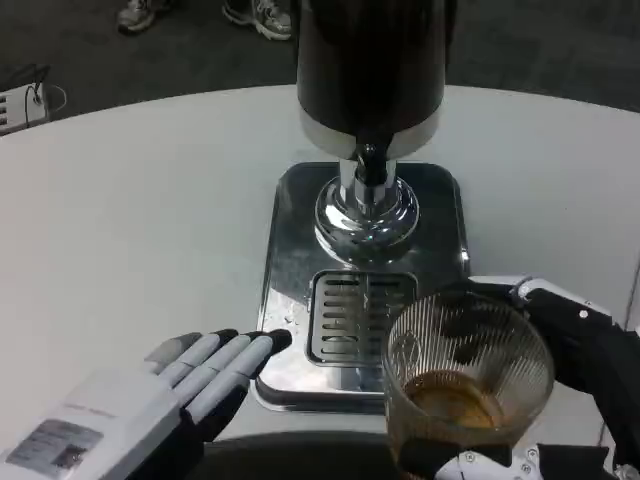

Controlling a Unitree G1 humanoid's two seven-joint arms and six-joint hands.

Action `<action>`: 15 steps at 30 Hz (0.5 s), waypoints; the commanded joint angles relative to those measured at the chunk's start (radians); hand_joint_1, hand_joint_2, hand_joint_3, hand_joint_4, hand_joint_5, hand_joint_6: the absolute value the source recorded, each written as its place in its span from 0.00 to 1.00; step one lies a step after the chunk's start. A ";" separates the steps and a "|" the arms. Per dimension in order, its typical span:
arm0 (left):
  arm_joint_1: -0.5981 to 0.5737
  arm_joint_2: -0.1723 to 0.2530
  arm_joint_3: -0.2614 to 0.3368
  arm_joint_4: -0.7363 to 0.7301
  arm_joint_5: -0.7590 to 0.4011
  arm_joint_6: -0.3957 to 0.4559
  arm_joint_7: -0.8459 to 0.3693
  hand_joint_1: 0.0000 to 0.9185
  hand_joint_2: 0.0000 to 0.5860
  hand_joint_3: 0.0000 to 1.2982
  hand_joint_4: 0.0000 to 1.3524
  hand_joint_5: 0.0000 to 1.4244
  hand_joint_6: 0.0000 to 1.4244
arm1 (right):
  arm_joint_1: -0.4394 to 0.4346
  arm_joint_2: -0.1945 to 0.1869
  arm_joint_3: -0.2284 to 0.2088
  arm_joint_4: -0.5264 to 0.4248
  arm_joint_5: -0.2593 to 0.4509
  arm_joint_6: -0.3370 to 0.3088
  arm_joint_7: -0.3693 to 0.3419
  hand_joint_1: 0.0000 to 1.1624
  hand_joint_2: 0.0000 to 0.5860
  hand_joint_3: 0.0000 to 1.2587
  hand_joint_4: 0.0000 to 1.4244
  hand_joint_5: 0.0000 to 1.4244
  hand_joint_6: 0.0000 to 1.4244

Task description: Grasp the cup under the faucet to collect the drink, then remove the cup.

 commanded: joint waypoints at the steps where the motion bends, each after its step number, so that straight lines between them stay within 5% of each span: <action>1: 0.002 0.013 0.004 0.005 -0.007 0.000 -0.018 0.00 0.09 0.00 0.00 0.00 0.00 | -0.010 0.010 -0.003 -0.031 0.006 -0.025 -0.015 0.82 0.38 0.81 0.87 0.99 1.00; 15: -0.004 0.008 0.003 0.004 -0.005 0.009 -0.026 0.00 0.09 0.00 0.00 0.00 0.00 | -0.009 0.011 -0.010 -0.031 0.011 -0.020 -0.017 0.82 0.39 0.81 0.87 0.99 1.00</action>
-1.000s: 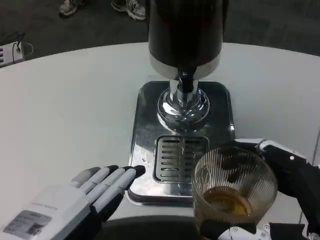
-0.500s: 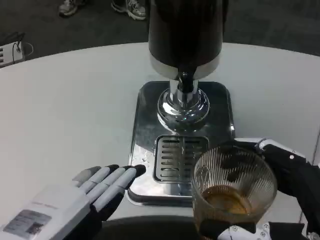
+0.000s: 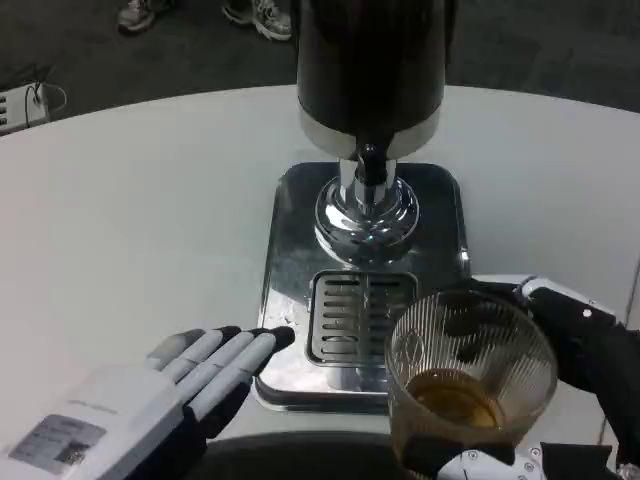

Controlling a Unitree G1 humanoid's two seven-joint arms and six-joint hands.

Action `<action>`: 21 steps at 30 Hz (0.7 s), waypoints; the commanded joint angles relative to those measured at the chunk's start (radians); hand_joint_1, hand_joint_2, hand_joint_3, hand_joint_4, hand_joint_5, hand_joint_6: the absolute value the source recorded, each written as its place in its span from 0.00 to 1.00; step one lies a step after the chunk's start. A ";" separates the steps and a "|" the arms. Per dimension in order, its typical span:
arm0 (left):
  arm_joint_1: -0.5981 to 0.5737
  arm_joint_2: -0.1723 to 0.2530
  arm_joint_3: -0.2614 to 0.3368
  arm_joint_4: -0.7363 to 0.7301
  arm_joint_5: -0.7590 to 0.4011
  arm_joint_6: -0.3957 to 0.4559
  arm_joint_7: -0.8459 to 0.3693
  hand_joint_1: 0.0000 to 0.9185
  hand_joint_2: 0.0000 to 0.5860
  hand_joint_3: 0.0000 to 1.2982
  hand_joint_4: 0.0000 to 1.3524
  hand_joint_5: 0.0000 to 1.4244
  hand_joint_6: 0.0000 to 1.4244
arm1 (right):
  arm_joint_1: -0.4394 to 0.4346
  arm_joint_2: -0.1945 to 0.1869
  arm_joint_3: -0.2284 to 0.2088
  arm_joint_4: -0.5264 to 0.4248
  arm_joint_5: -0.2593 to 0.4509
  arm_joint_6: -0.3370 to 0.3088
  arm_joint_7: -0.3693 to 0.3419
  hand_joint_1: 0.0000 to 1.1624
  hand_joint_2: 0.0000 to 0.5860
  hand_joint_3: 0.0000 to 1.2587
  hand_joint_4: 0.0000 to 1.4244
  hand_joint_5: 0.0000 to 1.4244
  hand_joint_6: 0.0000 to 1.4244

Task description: Grasp the cup under the faucet to collect the drink, then remove the cup.

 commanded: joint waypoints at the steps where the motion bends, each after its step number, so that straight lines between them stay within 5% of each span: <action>1: 0.009 0.007 0.003 0.004 -0.005 0.010 -0.016 0.00 0.09 0.00 0.00 0.00 0.00 | -0.009 0.010 -0.003 -0.031 0.012 -0.019 -0.016 0.82 0.39 0.81 0.88 0.99 1.00; 21: 0.002 0.006 -0.004 0.008 -0.004 0.023 -0.022 0.00 0.09 0.00 0.00 0.00 0.00 | -0.013 0.009 -0.008 -0.029 0.015 -0.010 -0.017 0.82 0.40 0.81 0.88 0.99 1.00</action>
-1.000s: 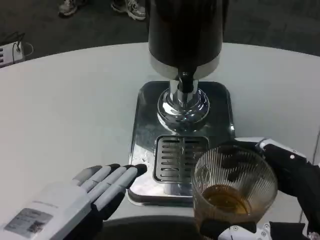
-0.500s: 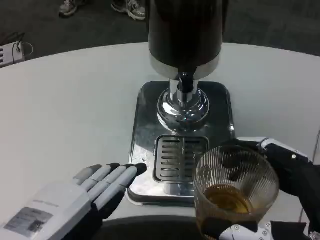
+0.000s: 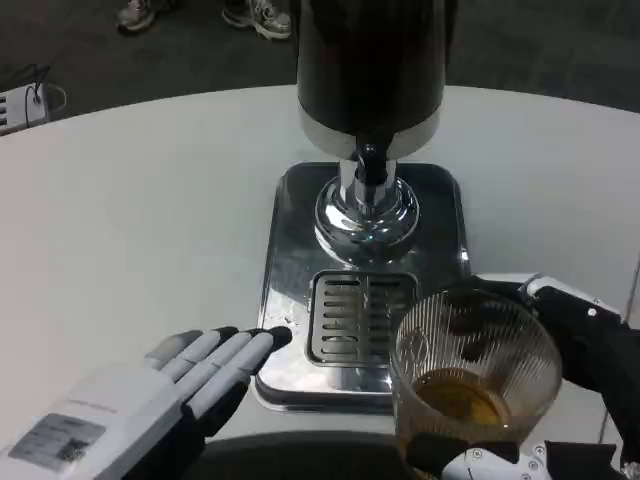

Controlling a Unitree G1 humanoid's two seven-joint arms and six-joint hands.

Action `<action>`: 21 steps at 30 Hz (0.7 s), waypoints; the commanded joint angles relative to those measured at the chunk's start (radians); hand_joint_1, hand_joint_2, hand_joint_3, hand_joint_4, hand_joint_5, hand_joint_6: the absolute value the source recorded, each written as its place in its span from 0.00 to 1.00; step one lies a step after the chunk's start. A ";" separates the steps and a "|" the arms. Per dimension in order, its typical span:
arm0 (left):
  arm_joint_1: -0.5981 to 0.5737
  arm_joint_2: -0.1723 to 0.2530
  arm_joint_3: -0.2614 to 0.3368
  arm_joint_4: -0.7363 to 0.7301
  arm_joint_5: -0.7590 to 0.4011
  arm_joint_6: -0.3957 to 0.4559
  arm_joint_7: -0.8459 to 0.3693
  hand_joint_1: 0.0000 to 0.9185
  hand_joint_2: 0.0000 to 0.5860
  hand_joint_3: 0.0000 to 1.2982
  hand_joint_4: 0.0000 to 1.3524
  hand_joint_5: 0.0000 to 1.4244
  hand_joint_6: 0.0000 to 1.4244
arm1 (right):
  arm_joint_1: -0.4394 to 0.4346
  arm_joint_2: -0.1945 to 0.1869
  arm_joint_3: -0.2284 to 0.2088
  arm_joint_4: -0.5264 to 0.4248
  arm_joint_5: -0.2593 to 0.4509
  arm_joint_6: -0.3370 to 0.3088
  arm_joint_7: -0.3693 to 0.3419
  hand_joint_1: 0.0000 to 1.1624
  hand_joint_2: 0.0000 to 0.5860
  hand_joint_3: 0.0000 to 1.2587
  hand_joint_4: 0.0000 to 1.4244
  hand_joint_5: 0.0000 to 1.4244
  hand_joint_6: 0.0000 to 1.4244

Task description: Grasp the cup under the faucet to collect the drink, then remove the cup.

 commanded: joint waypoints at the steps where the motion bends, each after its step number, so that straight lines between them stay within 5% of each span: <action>1: 0.007 0.007 -0.002 0.008 -0.004 0.007 -0.013 0.00 0.09 0.00 0.00 0.00 0.00 | -0.013 0.009 0.002 -0.029 0.013 -0.009 -0.017 0.82 0.40 0.81 0.88 0.99 1.00; 21: -0.001 0.014 0.001 0.018 -0.013 0.013 -0.017 0.00 0.09 0.00 0.00 0.00 0.00 | -0.023 0.011 0.014 -0.023 0.005 -0.003 -0.020 0.82 0.40 0.82 0.88 0.99 1.00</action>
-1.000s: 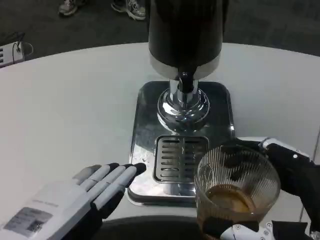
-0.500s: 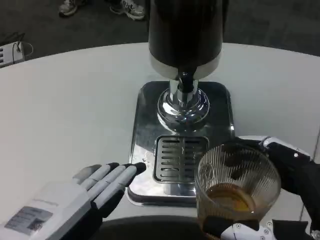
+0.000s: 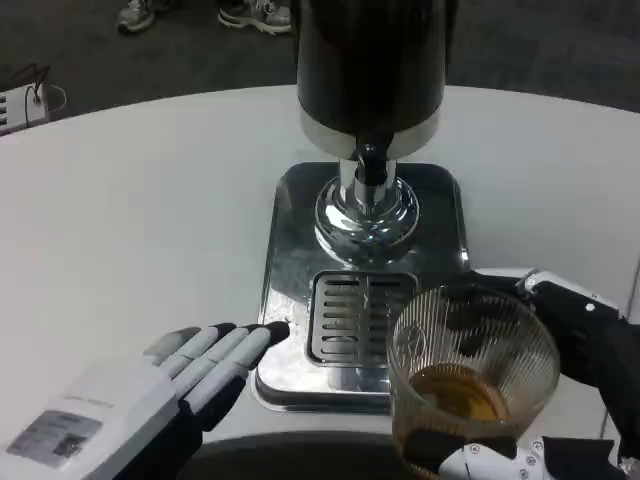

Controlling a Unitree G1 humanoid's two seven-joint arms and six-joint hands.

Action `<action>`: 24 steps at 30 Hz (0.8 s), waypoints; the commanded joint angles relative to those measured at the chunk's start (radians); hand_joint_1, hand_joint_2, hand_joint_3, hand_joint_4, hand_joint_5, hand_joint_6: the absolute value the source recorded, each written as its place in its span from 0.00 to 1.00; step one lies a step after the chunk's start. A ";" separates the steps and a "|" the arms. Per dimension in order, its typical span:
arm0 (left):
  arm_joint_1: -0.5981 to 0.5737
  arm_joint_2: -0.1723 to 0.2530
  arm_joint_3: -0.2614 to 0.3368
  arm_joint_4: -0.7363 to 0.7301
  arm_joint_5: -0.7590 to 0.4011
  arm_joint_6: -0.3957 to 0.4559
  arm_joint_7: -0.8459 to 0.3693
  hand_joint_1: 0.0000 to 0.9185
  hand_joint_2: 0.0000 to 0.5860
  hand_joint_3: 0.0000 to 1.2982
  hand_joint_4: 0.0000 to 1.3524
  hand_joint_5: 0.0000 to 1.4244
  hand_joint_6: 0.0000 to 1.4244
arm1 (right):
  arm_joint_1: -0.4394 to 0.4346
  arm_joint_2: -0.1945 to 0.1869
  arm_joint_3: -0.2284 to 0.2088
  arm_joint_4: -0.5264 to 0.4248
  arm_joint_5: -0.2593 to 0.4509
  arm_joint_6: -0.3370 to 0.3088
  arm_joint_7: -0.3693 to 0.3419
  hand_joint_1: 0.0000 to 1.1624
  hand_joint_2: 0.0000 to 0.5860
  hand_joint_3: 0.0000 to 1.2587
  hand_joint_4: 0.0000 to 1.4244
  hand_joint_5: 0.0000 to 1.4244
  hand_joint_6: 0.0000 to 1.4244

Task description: Grasp the cup under the faucet to collect the drink, then remove the cup.

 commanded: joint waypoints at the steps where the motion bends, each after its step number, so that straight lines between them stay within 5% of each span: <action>1: 0.007 0.014 0.001 0.013 0.001 0.002 -0.016 0.00 0.09 0.00 0.00 0.00 0.00 | -0.009 0.010 0.009 -0.023 0.005 -0.006 -0.019 0.82 0.40 0.82 0.88 0.99 1.00; 24: 0.003 0.018 -0.001 0.020 -0.004 0.003 -0.018 0.00 0.09 0.00 0.00 0.00 0.00 | -0.011 0.012 0.015 -0.024 0.000 0.000 -0.025 0.81 0.41 0.82 0.88 0.99 1.00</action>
